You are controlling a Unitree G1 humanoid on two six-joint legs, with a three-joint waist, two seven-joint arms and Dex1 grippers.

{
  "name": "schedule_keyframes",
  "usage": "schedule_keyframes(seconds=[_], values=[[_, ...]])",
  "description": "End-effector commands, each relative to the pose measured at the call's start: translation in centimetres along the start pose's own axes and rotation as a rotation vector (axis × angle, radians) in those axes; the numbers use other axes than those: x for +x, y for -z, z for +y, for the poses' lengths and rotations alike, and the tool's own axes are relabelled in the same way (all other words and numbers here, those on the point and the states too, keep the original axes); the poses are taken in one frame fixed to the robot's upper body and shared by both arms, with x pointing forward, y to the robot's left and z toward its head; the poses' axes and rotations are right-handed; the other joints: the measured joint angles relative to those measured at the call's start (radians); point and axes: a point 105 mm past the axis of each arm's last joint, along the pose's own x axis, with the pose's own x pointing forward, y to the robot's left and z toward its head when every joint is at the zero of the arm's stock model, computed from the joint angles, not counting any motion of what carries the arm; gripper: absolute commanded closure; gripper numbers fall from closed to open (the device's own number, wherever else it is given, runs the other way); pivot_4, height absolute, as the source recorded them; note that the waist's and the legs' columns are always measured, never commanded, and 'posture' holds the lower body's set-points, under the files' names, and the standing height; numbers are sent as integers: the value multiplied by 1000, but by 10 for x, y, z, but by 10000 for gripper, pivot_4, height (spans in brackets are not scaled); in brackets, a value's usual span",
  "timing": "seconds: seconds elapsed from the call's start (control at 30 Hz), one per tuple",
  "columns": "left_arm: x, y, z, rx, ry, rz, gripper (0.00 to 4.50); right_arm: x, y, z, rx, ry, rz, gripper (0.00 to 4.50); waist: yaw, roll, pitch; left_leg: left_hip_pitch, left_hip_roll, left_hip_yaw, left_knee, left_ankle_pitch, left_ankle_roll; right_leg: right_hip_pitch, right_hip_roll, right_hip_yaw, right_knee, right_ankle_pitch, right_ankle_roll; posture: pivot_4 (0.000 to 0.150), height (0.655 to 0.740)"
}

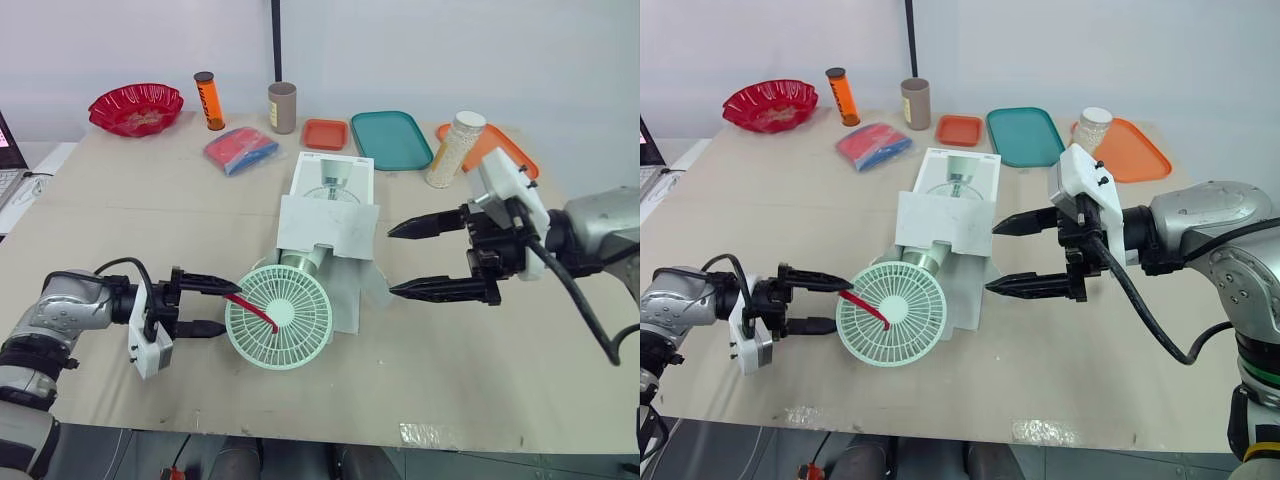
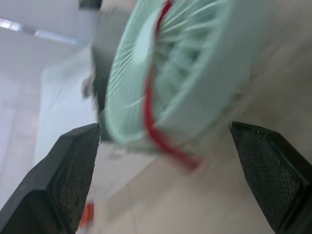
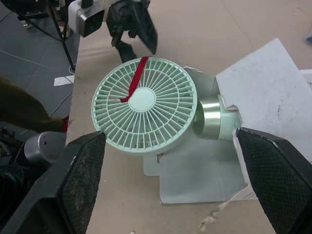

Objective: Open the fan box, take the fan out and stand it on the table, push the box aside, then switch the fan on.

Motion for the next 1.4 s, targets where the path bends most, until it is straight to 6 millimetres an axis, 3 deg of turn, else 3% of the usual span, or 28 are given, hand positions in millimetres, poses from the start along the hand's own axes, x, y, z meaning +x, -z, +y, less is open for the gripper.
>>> schedule_keyframes(seconds=[0.03, 0.47, 0.6, 0.73, 1.23, 1.4], values=[[7, 4, 5, 59, 63, -26, 0, 2, -7, 4, -49, 0, -10, 1545, 0, 0, 0, 0, 0, 0, 0, 0, 0, 0, 0, 0, 1, 0, 0, 1500, 7400], [32, 17, 37, 202, -43, -1, 0, 5, -6, 10, -37, 0, -9, 1545, 1, 0, 0, 0, 0, -1, 4, 1, 2, 1, 1, -1, 3, 0, 0, 1500, 7400], [33, 20, 36, 224, -40, 23, 0, 5, -6, 11, -37, -2, -10, 1545, -1, 1, -1, 0, 0, -1, 5, 1, 2, 1, 1, -1, 4, 0, 0, 1500, 7400], [34, 22, 31, 230, -48, 30, 10446, 6, -6, 10, -37, -3, -11, 0, 1, 1, -1, 0, -1, -2, 5, 1, 2, 1, 0, -1, 4, 0, 0, 1500, 7400], [41, 28, 26, 331, -51, 25, 10446, 8, -5, 12, -36, -3, -10, 0, 3, 1, -1, 0, -1, -2, 5, 1, 1, 1, -1, -2, 5, 0, 0, 1500, 7400], [43, 30, 28, 373, -93, 18, 23811, 8, -3, 13, -33, 1, -5, 0, 7, 0, -1, 0, -2, -2, 6, 1, 1, 1, -2, -3, 6, 0, 0, 1500, 7400]])
